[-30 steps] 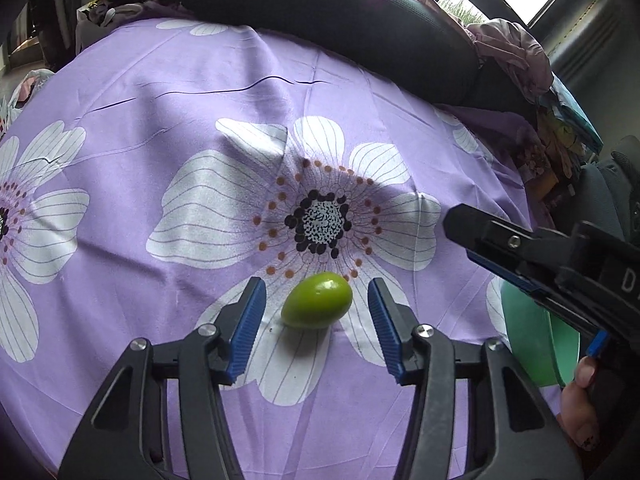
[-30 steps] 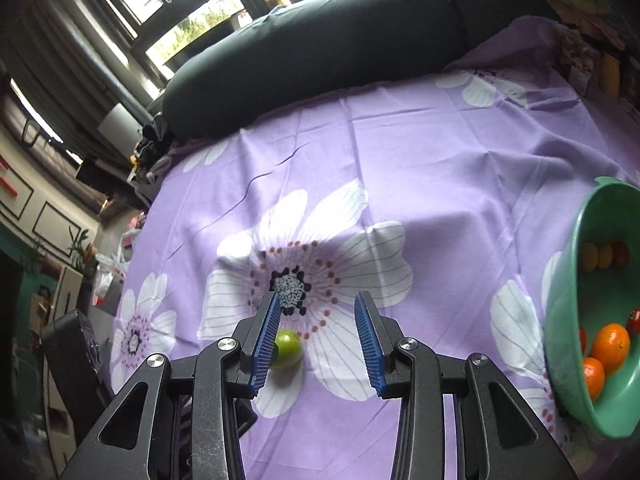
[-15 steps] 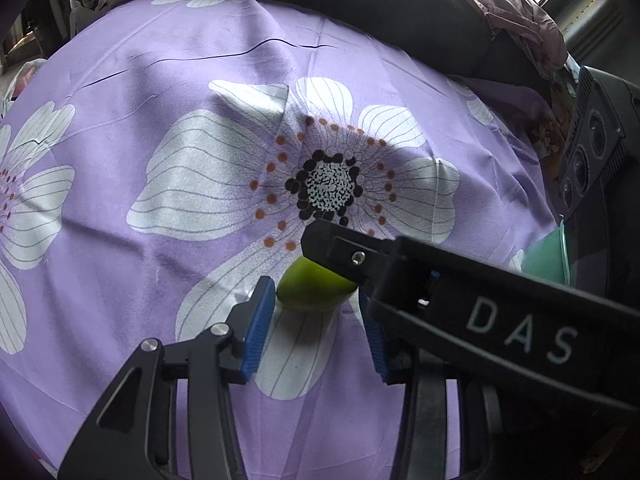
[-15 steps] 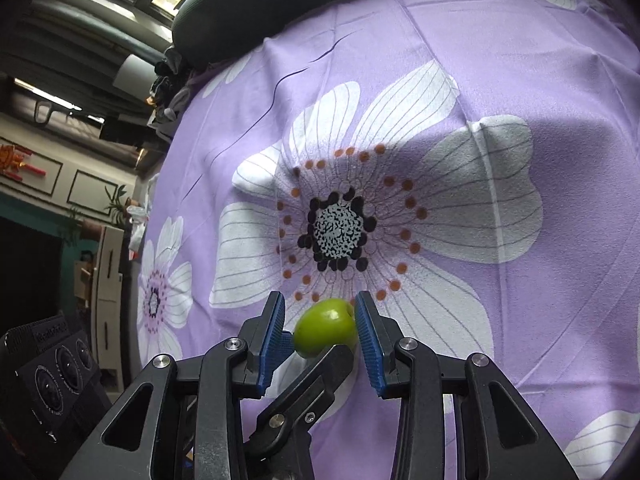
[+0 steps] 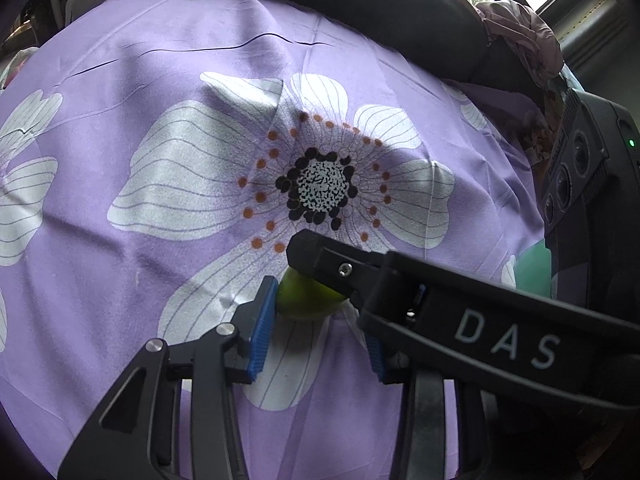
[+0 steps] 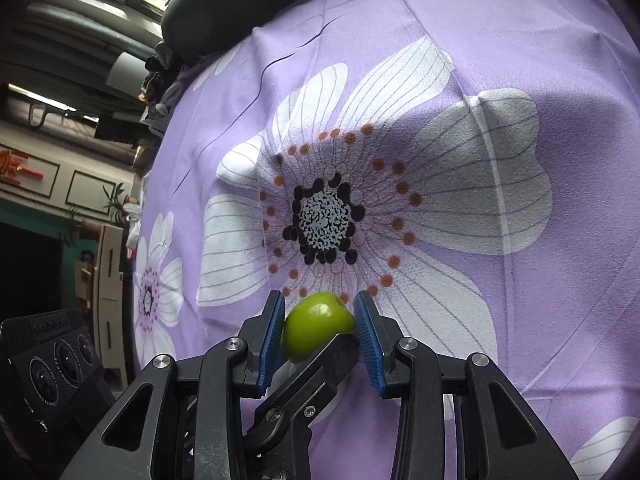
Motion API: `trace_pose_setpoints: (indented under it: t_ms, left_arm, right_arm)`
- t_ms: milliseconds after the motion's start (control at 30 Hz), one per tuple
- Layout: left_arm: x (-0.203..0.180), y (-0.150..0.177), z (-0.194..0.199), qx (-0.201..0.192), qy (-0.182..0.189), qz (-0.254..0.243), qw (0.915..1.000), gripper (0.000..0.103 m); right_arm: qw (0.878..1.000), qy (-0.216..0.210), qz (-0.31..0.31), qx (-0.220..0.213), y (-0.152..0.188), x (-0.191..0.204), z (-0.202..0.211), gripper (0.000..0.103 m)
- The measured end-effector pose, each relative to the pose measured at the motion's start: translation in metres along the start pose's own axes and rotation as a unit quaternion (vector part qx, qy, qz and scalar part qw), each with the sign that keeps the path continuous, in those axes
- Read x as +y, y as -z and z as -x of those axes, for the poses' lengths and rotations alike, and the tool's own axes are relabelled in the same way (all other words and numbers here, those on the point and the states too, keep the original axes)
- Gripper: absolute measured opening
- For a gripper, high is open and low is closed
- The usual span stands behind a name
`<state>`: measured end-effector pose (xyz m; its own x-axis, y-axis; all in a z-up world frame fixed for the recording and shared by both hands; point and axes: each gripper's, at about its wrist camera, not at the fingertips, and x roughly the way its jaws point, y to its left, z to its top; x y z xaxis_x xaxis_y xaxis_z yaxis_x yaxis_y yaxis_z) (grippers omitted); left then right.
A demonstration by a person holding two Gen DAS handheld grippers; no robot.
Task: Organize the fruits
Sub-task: 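Carry the lime with the right tool over the green bowl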
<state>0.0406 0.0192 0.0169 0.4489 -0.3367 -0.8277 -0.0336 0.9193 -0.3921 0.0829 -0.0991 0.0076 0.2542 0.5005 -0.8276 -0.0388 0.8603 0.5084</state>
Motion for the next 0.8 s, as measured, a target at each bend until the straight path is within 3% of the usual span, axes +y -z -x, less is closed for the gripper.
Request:
trace_pose_setpoints:
  t_ms: [300, 533, 800]
  left_arm:
    - [-0.019, 0.003, 0.028, -0.059, 0.005, -0.036, 0.9976, 0.039]
    - [-0.043, 0.010, 0.047, -0.093, 0.028, -0.073, 0.9925, 0.038]
    - [-0.084, 0.027, 0.064, -0.119, 0.064, -0.137, 0.9814, 0.038]
  right_arm:
    - [0.998, -0.020, 0.014, -0.051, 0.007, 0.009, 0.030, 0.040]
    - [0.994, -0.018, 0.022, -0.106, 0.018, 0.013, 0.065, 0.040]
    - [0.984, -0.009, 0.007, -0.179, 0.043, 0.005, 0.113, 0.040]
